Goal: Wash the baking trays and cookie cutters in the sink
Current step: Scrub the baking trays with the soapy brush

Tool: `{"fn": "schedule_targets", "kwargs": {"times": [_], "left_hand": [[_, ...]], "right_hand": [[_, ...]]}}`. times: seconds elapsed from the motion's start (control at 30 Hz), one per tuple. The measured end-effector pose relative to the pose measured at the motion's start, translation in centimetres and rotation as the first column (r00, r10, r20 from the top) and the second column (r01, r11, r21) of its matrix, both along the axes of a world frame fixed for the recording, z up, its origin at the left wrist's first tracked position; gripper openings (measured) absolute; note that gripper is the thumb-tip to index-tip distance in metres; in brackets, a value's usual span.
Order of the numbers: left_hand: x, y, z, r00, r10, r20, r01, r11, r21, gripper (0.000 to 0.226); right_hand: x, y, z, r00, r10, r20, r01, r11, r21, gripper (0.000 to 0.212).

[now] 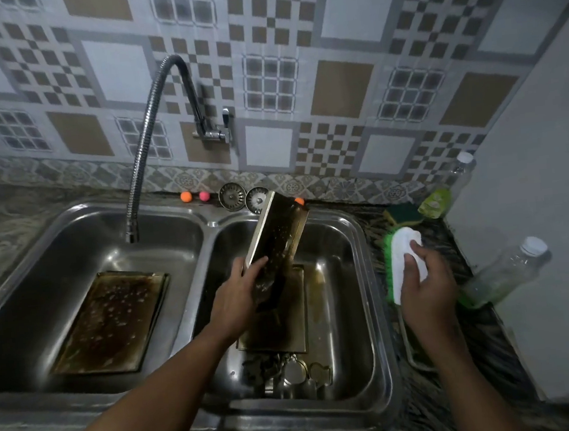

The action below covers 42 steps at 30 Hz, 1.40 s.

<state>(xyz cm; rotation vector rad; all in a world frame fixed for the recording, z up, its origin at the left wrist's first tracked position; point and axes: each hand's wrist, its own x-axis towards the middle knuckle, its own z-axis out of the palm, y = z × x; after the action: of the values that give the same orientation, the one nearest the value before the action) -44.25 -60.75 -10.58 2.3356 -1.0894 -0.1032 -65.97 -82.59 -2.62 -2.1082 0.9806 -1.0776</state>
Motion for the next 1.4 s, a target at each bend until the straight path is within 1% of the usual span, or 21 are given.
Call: {"fn": "schedule_targets", "kwargs": {"times": [0.07, 0.13, 0.2, 0.27, 0.37, 0.43, 0.5, 0.6, 0.67, 0.73, 0.83, 0.9, 1.0, 1.03, 1.07, 1.1, 1.2, 1.3, 1.33, 1.37, 1.4], "left_hand": [[0.6, 0.4, 0.7, 0.995, -0.033, 0.098, 0.037, 0.999, -0.033, 0.083], [1.4, 0.8, 1.8, 0.982, -0.061, 0.178, 0.068, 0.997, -0.038, 0.086], [2.1, 1.0, 3.1, 0.974, -0.082, 0.209, 0.094, 0.994, -0.048, 0.086], [2.3, 1.2, 4.7, 0.975, -0.115, 0.192, 0.141, 0.982, -0.127, 0.073], [2.1, 1.2, 6.5, 0.983, -0.103, 0.149, 0.146, 0.938, -0.314, 0.06], [2.0, 1.2, 7.2, 0.991, -0.076, 0.106, 0.114, 0.9, -0.42, 0.067], [2.0, 1.3, 7.9, 0.997, -0.058, 0.055, 0.077, 0.88, -0.468, 0.076], [1.9, 1.7, 8.6, 0.997, -0.078, 0.014, 0.074, 0.843, -0.534, 0.077], [2.2, 1.9, 8.7, 0.994, -0.106, 0.008, 0.093, 0.83, -0.55, 0.077], [2.6, 1.8, 8.7, 0.994, -0.113, 0.0, 0.094, 0.828, -0.553, 0.078], [3.4, 1.5, 9.2, 0.992, -0.122, -0.034, 0.082, 0.826, -0.558, 0.077], [4.0, 1.2, 9.7, 0.989, -0.134, -0.054, 0.079, 0.814, -0.576, 0.076], [5.0, 1.4, 10.3, 0.989, -0.097, -0.112, 0.008, 0.791, -0.611, 0.076], [5.2, 1.6, 10.6, 0.988, -0.085, -0.127, -0.013, 0.781, -0.624, 0.076], [5.3, 1.7, 10.7, 0.988, -0.081, -0.135, -0.024, 0.772, -0.635, 0.075], [5.3, 2.0, 10.8, 0.987, -0.081, -0.139, -0.028, 0.766, -0.642, 0.075], [4.7, 2.5, 10.5, 0.989, -0.09, -0.12, -0.004, 0.784, -0.621, 0.075], [3.7, 2.5, 9.9, 0.978, -0.163, -0.13, 0.058, 0.81, -0.583, 0.078], [3.5, 2.3, 9.9, 0.974, -0.181, -0.133, 0.072, 0.814, -0.577, 0.078], [3.5, 2.0, 10.1, 0.972, -0.19, -0.135, 0.078, 0.812, -0.579, 0.078], [3.6, 1.8, 10.4, 0.969, -0.2, -0.144, 0.078, 0.804, -0.589, 0.078]], "right_hand": [[2.3, 1.2, 1.1, 0.999, 0.031, 0.034, -0.029, 0.999, -0.044, 0.026], [4.5, 2.6, 2.2, 0.997, 0.053, 0.057, -0.05, 0.998, -0.043, 0.027], [6.6, 4.0, 3.1, 0.993, 0.083, 0.084, -0.082, 0.996, -0.02, 0.029], [8.6, 5.7, 3.8, 0.985, 0.116, 0.127, -0.117, 0.993, 0.0, 0.03], [11.2, 7.8, 4.5, 0.975, 0.131, 0.181, -0.136, 0.991, 0.014, 0.032], [12.7, 8.8, 5.0, 0.969, 0.117, 0.219, -0.123, 0.992, 0.011, 0.035], [13.9, 9.3, 5.5, 0.966, 0.077, 0.246, -0.086, 0.996, 0.029, 0.037], [15.2, 9.5, 6.3, 0.963, -0.007, 0.269, -0.013, 0.997, 0.074, 0.038], [16.1, 9.3, 6.9, 0.956, -0.035, 0.292, 0.014, 0.997, 0.074, 0.037], [17.3, 9.0, 7.6, 0.956, -0.032, 0.293, 0.021, 0.999, 0.04, 0.036], [19.5, 9.2, 8.6, 0.971, 0.008, 0.241, -0.015, 1.0, 0.027, 0.037], [20.6, 10.3, 8.9, 0.974, 0.079, 0.211, -0.078, 0.997, -0.017, 0.037], [20.6, 11.7, 7.8, 0.954, 0.271, 0.129, -0.245, 0.952, -0.185, 0.036], [20.2, 11.8, 7.1, 0.949, 0.302, 0.088, -0.276, 0.933, -0.232, 0.035], [19.6, 11.6, 6.3, 0.952, 0.299, 0.061, -0.276, 0.928, -0.249, 0.036], [19.0, 11.4, 5.8, 0.96, 0.275, 0.056, -0.255, 0.939, -0.232, 0.037], [17.5, 9.7, 5.5, 0.98, 0.162, 0.118, -0.148, 0.982, -0.118, 0.037], [18.2, 7.6, 7.0, 0.985, 0.041, 0.168, -0.034, 0.999, -0.04, 0.036], [18.9, 7.2, 7.6, 0.983, 0.019, 0.181, -0.017, 1.0, -0.013, 0.036], [19.6, 7.3, 8.2, 0.981, 0.026, 0.191, -0.028, 1.0, 0.012, 0.036], [20.3, 7.8, 8.6, 0.979, 0.059, 0.196, -0.061, 0.998, 0.003, 0.036]]}}
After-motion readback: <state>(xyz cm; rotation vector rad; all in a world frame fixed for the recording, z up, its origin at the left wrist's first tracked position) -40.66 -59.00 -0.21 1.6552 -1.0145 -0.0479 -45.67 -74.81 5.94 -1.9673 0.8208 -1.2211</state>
